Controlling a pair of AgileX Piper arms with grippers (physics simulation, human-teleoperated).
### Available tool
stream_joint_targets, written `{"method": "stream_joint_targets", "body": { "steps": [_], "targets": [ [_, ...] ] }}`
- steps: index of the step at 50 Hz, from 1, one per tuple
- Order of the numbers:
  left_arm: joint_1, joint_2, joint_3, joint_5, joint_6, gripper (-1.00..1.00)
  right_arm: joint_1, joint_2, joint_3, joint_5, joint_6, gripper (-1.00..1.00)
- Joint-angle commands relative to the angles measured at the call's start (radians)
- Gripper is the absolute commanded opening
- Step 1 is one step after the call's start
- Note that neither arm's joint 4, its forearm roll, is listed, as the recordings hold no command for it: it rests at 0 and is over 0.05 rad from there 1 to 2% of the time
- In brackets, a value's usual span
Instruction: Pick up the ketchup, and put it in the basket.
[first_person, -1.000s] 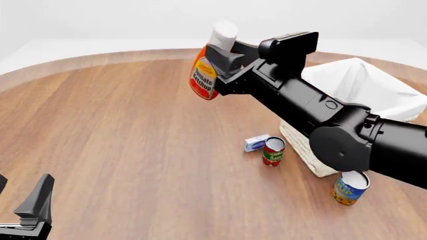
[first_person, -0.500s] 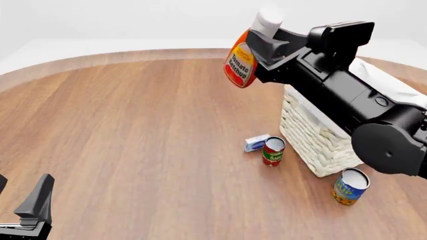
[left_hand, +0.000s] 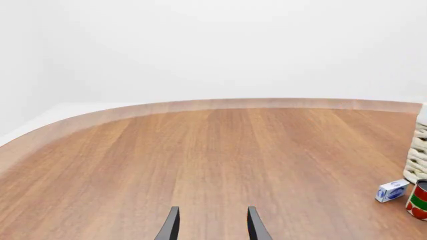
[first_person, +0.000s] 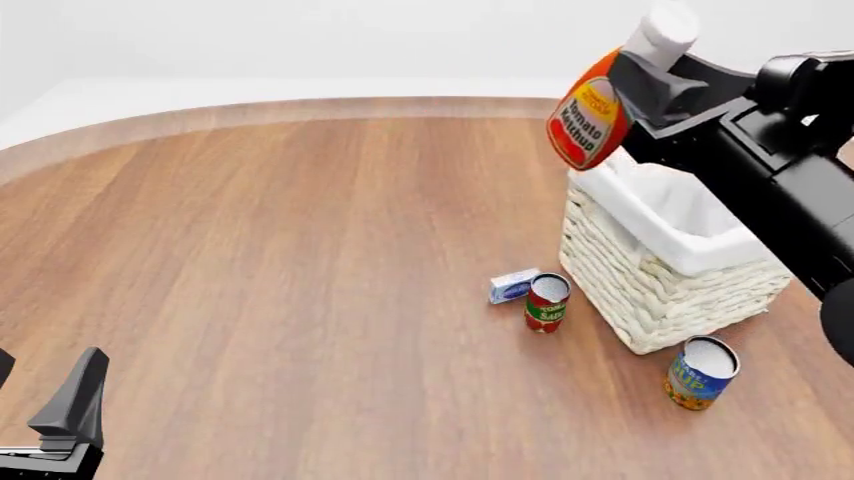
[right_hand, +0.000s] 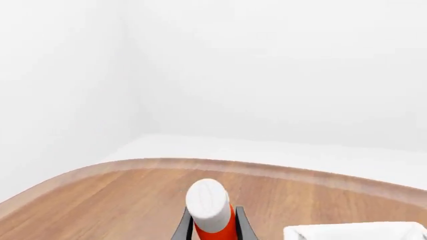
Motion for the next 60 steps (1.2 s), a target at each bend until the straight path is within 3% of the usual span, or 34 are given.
{"method": "stream_joint_targets", "body": {
  "steps": [1, 19, 36, 60],
  "targets": [
    [0.000, 0.000, 0.000, 0.000, 0.000, 1.00, -0.121, -0.099, 0.060, -0.001, 0.027, -1.00],
    [0.000, 0.000, 0.000, 0.000, 0.000, 1.00, -0.262, -0.139, 0.091, 0.014, 0.004, -1.00],
    [0.000, 0.000, 0.000, 0.000, 0.000, 1.00, -0.346, -0.025, 0.088, -0.034, -0.058, -1.00],
    [0.000, 0.000, 0.000, 0.000, 0.000, 1.00, -0.389, 0.214, -0.002, -0.050, -0.085, -1.00]
  ]
}}
